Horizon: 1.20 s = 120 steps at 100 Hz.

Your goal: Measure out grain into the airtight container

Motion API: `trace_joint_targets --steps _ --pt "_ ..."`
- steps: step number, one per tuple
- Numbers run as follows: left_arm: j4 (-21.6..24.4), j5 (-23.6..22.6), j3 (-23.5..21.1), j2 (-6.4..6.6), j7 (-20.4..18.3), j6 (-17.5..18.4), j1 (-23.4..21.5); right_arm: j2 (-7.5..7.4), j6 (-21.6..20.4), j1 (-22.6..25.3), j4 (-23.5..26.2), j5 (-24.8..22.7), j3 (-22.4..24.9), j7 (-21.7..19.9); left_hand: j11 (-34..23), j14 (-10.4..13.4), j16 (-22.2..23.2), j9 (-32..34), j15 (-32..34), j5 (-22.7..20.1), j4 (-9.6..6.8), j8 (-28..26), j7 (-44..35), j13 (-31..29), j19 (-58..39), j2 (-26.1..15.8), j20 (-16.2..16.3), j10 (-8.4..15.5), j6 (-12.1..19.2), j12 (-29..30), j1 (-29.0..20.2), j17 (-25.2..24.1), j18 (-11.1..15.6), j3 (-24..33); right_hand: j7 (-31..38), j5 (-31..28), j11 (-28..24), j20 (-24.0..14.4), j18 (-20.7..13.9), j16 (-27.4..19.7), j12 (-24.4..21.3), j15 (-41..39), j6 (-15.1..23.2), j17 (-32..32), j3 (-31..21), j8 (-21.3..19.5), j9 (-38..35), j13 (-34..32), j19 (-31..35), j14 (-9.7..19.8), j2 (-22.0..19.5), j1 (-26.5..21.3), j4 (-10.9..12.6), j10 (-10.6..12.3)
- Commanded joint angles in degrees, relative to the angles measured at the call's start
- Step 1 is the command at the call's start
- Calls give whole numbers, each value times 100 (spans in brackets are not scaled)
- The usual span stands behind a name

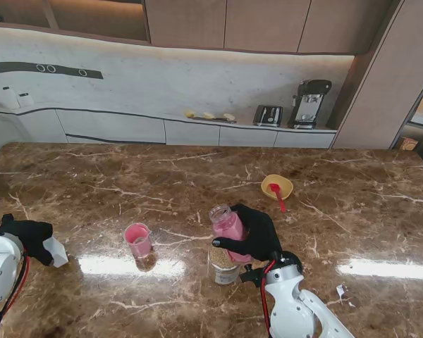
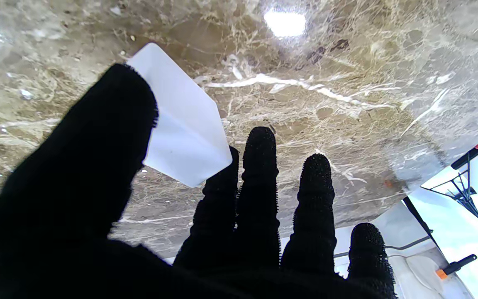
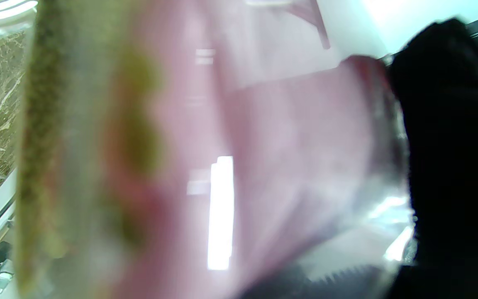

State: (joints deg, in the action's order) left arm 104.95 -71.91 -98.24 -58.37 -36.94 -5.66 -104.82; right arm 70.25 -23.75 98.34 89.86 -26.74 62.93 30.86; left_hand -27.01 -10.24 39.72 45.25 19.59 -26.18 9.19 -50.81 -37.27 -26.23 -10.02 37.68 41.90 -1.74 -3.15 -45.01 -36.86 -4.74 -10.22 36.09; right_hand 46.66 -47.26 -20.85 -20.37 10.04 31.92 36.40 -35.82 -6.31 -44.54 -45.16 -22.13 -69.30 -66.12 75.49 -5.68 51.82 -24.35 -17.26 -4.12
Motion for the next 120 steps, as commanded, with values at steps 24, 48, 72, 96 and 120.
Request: trace_joint_targets --steps 24,48,72,96,120 --pt "-73 -88 219 -14 257 -75 -42 12 5 72 24 24 29 -64 -36 -116 13 0 80 -839 -400 -493 -1589 -69 -71 -732 -20 83 1041 101 -340 -79 -213 757 805 -636 -367 -77 -206 188 86 -152 2218 -22 -1776 -117 -343 -212 109 508 -1226 -1380 186 853" --pt "-156 -199 405 -22 373 -163 9 11 6 76 24 32 28 -73 -123 -97 16 -158 69 -593 -377 -412 -1434 -58 -123 -741 -39 104 1070 565 -384 -75 -216 655 804 -631 -365 -77 -206 189 84 -154 2206 -22 -1777 -116 -339 -212 109 509 -1228 -1376 184 851" --pt "-233 -215 468 -5 249 -143 77 11 12 89 35 40 46 -78 193 28 -130 -729 -195 21 -507 -25 -686 242 -16 -997 -122 166 884 989 -28 -128 -195 494 807 -634 -369 -77 -192 190 86 -156 2202 -21 -1790 -117 -340 -213 107 504 -1236 -1376 185 855" --pt "-263 -159 449 12 151 -45 86 13 9 85 31 54 48 -80 658 147 -311 -1343 -531 577 -784 1105 532 554 189 -1263 -439 237 715 1466 353 -75 -184 12 806 -631 -374 -77 -191 189 90 -153 2201 -21 -1793 -118 -342 -209 106 502 -1245 -1366 181 846" --pt "-328 -52 416 24 203 51 75 13 3 83 27 49 52 -75 1013 278 -463 -1885 -790 887 -731 1756 1074 806 278 -1190 -733 297 644 1903 336 -46 -163 -905 802 -627 -372 -77 -191 189 87 -153 2209 -21 -1795 -116 -333 -208 106 501 -1246 -1359 178 850"
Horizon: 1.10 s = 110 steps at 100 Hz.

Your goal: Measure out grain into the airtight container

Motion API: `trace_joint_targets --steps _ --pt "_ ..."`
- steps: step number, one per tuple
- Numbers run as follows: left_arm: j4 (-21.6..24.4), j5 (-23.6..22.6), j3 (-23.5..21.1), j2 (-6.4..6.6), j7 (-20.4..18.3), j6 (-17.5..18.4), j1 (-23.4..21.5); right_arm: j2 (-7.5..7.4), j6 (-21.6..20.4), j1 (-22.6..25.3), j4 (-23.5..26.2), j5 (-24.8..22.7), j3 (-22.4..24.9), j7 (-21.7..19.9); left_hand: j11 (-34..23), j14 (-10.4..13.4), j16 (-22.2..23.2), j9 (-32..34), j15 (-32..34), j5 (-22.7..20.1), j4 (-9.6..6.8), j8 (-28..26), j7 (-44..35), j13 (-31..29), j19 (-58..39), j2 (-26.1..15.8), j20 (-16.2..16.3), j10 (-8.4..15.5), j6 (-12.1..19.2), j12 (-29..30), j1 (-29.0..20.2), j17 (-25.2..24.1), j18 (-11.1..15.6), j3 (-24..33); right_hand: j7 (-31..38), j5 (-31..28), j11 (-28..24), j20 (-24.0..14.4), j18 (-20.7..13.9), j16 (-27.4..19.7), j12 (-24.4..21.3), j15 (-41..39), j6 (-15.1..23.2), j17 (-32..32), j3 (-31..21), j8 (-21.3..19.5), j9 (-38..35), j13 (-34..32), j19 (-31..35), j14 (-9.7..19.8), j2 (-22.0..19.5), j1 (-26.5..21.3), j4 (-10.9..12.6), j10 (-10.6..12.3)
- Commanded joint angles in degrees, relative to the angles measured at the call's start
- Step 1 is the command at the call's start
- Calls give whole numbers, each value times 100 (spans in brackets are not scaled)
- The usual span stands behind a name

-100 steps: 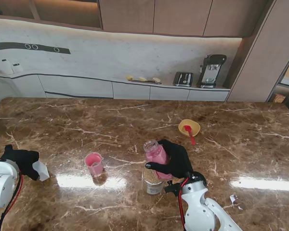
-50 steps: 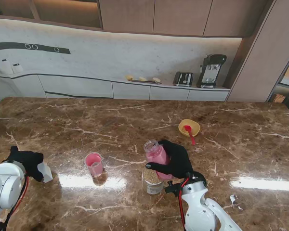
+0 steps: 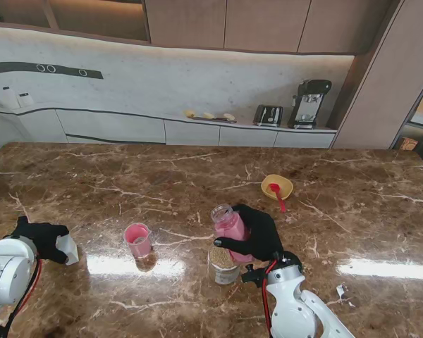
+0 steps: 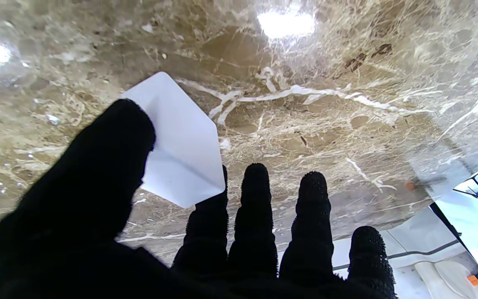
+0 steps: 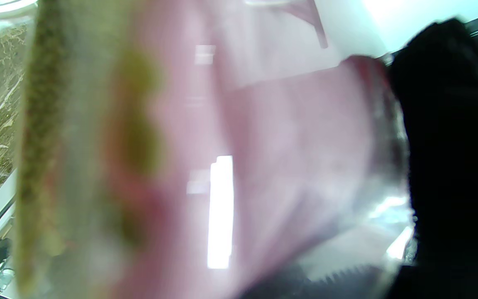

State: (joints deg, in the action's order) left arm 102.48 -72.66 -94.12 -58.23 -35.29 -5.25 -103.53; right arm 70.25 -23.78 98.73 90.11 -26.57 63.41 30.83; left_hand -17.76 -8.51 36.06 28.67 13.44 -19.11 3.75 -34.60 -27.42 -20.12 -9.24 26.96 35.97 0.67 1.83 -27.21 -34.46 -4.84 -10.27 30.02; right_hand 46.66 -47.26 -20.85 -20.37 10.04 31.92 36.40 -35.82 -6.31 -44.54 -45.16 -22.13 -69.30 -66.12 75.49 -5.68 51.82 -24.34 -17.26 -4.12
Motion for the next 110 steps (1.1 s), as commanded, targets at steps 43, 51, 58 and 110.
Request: trace_joint_targets --steps 43,51,58,110 --pt "-455 1156 -117 -52 1121 -195 -354 7 9 30 -17 29 -26 -98 402 393 -342 -1165 -506 1020 -130 1056 1081 810 345 75 -647 276 237 472 -209 20 59 -2141 804 -631 -374 -78 -191 191 85 -156 2204 -22 -1796 -117 -333 -205 106 496 -1245 -1361 178 850" --pt "-538 1479 -200 -82 1374 -172 -455 6 14 27 -21 34 -34 -109 571 541 -542 -1531 -676 1118 -114 1295 1653 1050 479 117 -911 341 211 585 -291 80 131 -2379 808 -637 -376 -78 -191 191 85 -155 2200 -22 -1798 -119 -336 -204 106 497 -1239 -1362 178 841" --pt "-607 1704 -264 -114 1601 -155 -533 4 19 24 -23 37 -44 -120 657 649 -684 -1729 -762 1157 -124 1464 2198 1197 510 139 -1067 412 157 666 -373 99 195 -2532 808 -637 -376 -78 -191 191 85 -155 2199 -22 -1799 -118 -337 -204 106 497 -1241 -1360 178 846" --pt "-1241 3115 -467 -319 2585 53 -727 -2 74 -29 -84 47 -179 -177 1068 660 -914 -1948 -838 1122 295 1610 2733 1772 916 1112 -2414 291 524 779 -48 259 705 -586 804 -629 -377 -78 -191 191 86 -156 2207 -19 -1809 -116 -335 -200 104 493 -1234 -1362 177 850"
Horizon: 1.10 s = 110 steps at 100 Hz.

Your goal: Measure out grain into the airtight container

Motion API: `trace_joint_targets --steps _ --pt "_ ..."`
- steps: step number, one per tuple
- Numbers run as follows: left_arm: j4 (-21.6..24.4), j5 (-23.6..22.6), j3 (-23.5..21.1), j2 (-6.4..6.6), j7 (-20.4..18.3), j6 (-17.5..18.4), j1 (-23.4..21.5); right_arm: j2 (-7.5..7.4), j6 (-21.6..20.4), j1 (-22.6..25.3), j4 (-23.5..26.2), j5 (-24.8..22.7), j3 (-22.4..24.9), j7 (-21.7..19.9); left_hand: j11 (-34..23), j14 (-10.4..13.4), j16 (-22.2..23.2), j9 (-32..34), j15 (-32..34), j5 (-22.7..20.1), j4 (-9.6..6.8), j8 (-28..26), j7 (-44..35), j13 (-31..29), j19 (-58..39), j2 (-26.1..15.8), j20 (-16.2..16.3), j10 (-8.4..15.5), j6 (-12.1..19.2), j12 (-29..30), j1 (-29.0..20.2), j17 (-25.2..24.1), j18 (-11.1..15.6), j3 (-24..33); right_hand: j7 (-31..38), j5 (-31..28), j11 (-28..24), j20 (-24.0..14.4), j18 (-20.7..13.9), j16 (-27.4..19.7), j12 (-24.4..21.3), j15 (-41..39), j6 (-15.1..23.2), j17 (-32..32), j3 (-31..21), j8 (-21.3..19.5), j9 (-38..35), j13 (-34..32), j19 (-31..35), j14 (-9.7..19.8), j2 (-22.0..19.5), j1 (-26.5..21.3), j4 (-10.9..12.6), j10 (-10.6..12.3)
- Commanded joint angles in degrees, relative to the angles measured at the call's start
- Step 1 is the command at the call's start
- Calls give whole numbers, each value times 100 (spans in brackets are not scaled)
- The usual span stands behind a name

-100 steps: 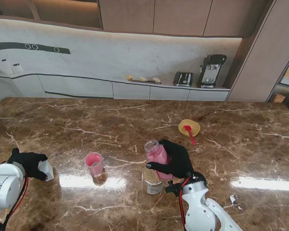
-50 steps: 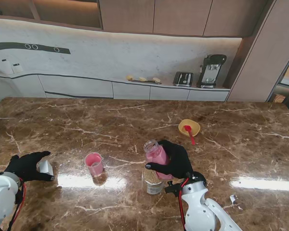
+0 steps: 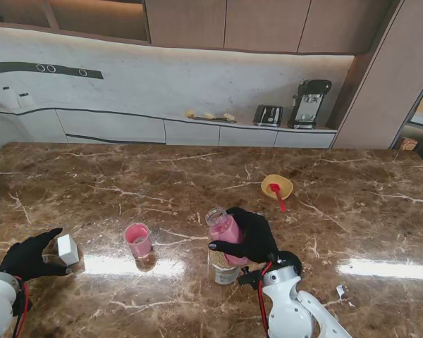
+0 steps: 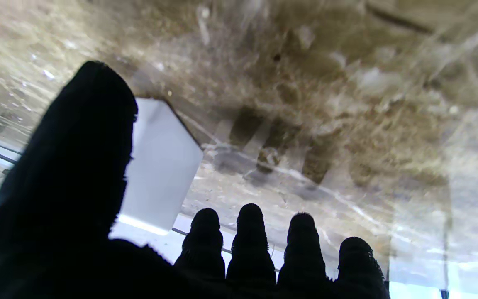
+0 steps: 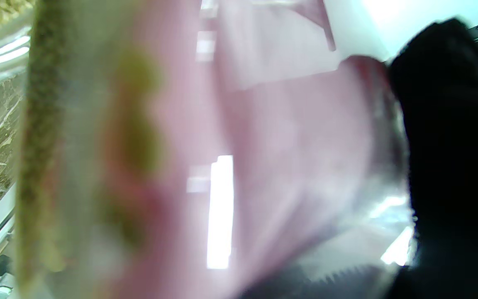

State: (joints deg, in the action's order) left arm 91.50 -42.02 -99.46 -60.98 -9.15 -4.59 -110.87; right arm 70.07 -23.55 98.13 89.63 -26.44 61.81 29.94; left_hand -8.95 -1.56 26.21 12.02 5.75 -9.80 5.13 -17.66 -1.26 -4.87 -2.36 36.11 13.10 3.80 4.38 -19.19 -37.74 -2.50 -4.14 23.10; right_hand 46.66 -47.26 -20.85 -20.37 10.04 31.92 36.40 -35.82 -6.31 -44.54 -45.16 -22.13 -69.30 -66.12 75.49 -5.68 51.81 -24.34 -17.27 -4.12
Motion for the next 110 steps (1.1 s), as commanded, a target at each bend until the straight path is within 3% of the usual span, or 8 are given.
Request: trace_joint_targets --steps 1,12,25,35,44,62,105,110 --pt "-161 75 76 -45 -21 -6 18 15 53 30 -36 35 -21 -88 207 -58 77 -310 -76 193 157 -85 118 265 242 217 -144 -34 350 -27 268 22 88 117 804 -629 -378 -78 -190 191 86 -156 2207 -19 -1809 -116 -336 -199 104 496 -1232 -1362 177 850" --pt "-357 363 176 -68 57 90 162 17 74 29 -38 40 -38 -87 404 -99 82 -402 -202 196 173 -129 137 294 316 295 -347 -60 484 -109 233 33 93 253 807 -635 -376 -78 -190 191 85 -155 2207 -19 -1809 -117 -333 -197 103 502 -1235 -1360 177 848" --pt "-577 657 282 -89 114 224 330 17 93 29 -39 37 -45 -86 715 -127 -605 -504 -416 201 218 -155 137 267 350 374 -807 -120 537 -180 258 42 114 487 807 -634 -378 -78 -190 191 86 -158 2201 -19 -1808 -117 -334 -200 103 506 -1230 -1360 176 843" --pt "-706 860 347 -118 206 292 421 16 105 26 -43 38 -50 -91 732 -132 -667 -513 -413 176 221 -207 97 274 357 398 -873 -211 616 -144 219 36 124 537 804 -630 -377 -78 -190 191 85 -159 2207 -19 -1811 -115 -335 -201 103 504 -1231 -1359 177 856" --pt "-770 927 383 -122 212 309 465 15 117 23 -46 49 -55 -103 701 -131 -760 -514 -389 164 240 -694 -476 277 346 398 -1047 -203 793 -153 185 47 132 625 806 -632 -377 -79 -190 191 85 -159 2205 -19 -1810 -116 -334 -201 103 505 -1230 -1361 176 852" --pt "-886 975 445 -152 383 400 512 17 132 22 -45 44 -44 -89 663 -103 -760 -508 -393 -145 185 -1805 -2727 274 355 184 -1180 -136 1025 -345 35 55 181 643 806 -629 -375 -79 -190 190 84 -159 2205 -19 -1806 -117 -331 -198 103 496 -1233 -1364 176 847" --pt "-705 991 420 -239 824 626 349 17 124 27 -45 52 -24 -92 -80 -55 -171 -192 -179 -1441 67 -2733 -4293 276 283 -703 -1017 -168 964 -417 -409 63 196 719 802 -626 -374 -79 -190 187 84 -156 2209 -19 -1798 -114 -330 -195 103 503 -1239 -1366 178 854" --pt "-667 1017 404 -252 868 645 318 17 123 28 -47 49 -21 -90 -284 -59 41 -153 -172 -1552 221 -2979 -4401 281 285 -786 -867 -176 970 -389 -736 59 188 302 803 -627 -373 -79 -190 186 83 -155 2205 -19 -1798 -114 -328 -195 103 507 -1239 -1369 179 848"
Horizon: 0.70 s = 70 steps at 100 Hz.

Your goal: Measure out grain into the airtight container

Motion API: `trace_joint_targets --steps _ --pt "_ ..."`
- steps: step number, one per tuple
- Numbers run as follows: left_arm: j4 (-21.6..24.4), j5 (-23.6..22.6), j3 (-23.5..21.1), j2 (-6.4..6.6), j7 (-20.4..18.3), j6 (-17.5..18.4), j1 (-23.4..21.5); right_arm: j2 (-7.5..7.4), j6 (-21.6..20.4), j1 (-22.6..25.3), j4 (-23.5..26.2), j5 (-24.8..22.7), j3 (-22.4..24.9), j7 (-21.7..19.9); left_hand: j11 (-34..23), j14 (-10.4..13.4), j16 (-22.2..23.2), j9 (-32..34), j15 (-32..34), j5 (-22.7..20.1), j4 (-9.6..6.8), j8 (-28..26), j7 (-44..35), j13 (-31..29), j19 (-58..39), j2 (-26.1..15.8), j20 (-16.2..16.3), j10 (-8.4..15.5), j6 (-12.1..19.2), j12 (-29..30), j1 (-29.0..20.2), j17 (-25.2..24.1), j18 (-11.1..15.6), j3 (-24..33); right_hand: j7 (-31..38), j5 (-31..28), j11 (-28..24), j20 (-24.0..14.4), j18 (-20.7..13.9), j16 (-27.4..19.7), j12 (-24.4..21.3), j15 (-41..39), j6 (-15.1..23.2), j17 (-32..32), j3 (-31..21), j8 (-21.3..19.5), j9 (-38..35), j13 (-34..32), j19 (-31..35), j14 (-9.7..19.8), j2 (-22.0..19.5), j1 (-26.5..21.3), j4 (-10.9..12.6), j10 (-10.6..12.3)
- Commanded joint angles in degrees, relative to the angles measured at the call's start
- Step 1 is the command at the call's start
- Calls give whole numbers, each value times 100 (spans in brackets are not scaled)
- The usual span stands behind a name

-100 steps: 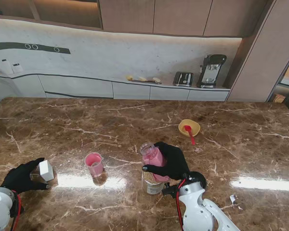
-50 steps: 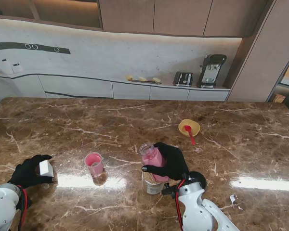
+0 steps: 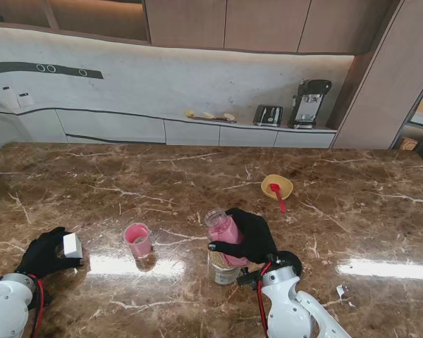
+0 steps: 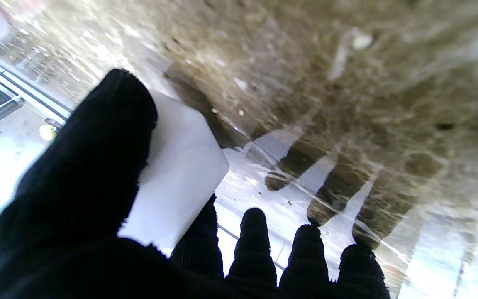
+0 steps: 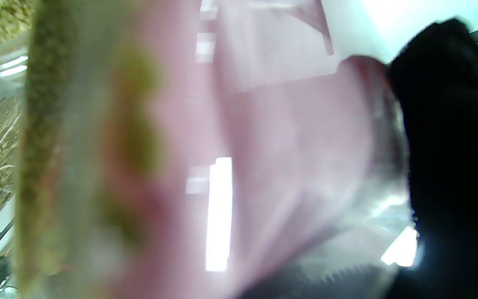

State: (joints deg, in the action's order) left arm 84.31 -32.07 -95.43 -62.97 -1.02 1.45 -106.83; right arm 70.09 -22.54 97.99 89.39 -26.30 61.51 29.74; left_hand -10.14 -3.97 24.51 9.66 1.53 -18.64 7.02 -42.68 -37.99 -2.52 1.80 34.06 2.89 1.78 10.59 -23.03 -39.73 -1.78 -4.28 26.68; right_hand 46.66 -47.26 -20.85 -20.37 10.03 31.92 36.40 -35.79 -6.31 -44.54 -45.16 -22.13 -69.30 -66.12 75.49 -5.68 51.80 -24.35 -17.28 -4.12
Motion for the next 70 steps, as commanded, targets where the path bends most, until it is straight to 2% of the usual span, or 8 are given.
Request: trace_joint_targets --steps 1,8,10,18,34,37,55,70 --pt "58 26 -2 -56 68 48 -91 15 22 42 -24 35 10 -70 -225 180 290 99 256 -700 19 -530 -749 50 -136 -622 214 29 358 -4 -649 -18 192 -256 803 -627 -373 -79 -190 186 83 -158 2205 -19 -1798 -114 -327 -195 103 507 -1238 -1370 179 848" --pt "108 66 -27 -83 174 103 -126 16 25 44 -25 34 15 -64 -387 161 426 272 329 -838 14 -657 -886 15 -167 -657 314 -7 354 -27 -888 -7 158 -480 800 -622 -373 -79 -190 186 83 -159 2205 -19 -1798 -112 -328 -198 103 506 -1234 -1371 180 844" --pt "131 87 -39 -90 197 121 -138 16 26 45 -24 34 17 -61 -455 164 491 297 350 -875 -68 -655 -916 11 -166 -748 453 -6 353 23 -1091 -21 158 -841 800 -622 -373 -79 -190 187 83 -160 2207 -19 -1798 -112 -330 -200 103 503 -1234 -1370 180 849" --pt "244 154 -94 -119 291 207 -190 20 31 47 -23 36 24 -46 -580 142 529 510 425 -1034 -228 -672 -1088 -92 -174 -951 599 -7 389 7 -1560 -22 151 -1473 802 -621 -373 -79 -190 186 83 -160 2204 -19 -1793 -114 -329 -200 103 501 -1237 -1368 178 842" --pt "656 194 -268 -136 298 365 -328 28 34 50 -19 31 47 -5 -758 60 607 1012 570 -1300 -253 -697 -1209 -401 -284 -1324 760 -40 342 -50 -1834 -31 107 -1539 804 -621 -372 -79 -190 185 82 -160 2204 -19 -1782 -118 -329 -201 103 509 -1246 -1378 179 845" --pt "770 205 -299 -139 290 385 -355 30 32 53 -17 28 58 6 -781 43 675 1112 588 -1364 -332 -704 -1216 -472 -339 -1428 955 -9 321 -76 -1979 -66 101 -1774 804 -622 -372 -79 -190 185 82 -160 2207 -19 -1780 -118 -328 -200 103 504 -1250 -1381 180 844" --pt "1596 127 -526 -111 66 451 -543 53 43 97 29 -6 161 148 -947 -69 764 1740 765 -1427 -334 -705 -1221 -858 -438 -1530 1100 51 263 -129 -2066 -51 47 -1786 803 -617 -372 -79 -190 185 83 -162 2200 -19 -1751 -119 -323 -204 103 507 -1273 -1394 182 845" --pt "2315 -140 -661 -29 -358 462 -629 75 73 134 78 -29 230 275 -1023 -189 933 2617 1018 -1446 -332 -784 -1191 -1502 -775 -1591 1776 50 162 -139 -2090 -157 -29 -1809 803 -615 -377 -79 -190 185 85 -164 2198 -19 -1721 -121 -326 -203 103 498 -1300 -1409 186 839"
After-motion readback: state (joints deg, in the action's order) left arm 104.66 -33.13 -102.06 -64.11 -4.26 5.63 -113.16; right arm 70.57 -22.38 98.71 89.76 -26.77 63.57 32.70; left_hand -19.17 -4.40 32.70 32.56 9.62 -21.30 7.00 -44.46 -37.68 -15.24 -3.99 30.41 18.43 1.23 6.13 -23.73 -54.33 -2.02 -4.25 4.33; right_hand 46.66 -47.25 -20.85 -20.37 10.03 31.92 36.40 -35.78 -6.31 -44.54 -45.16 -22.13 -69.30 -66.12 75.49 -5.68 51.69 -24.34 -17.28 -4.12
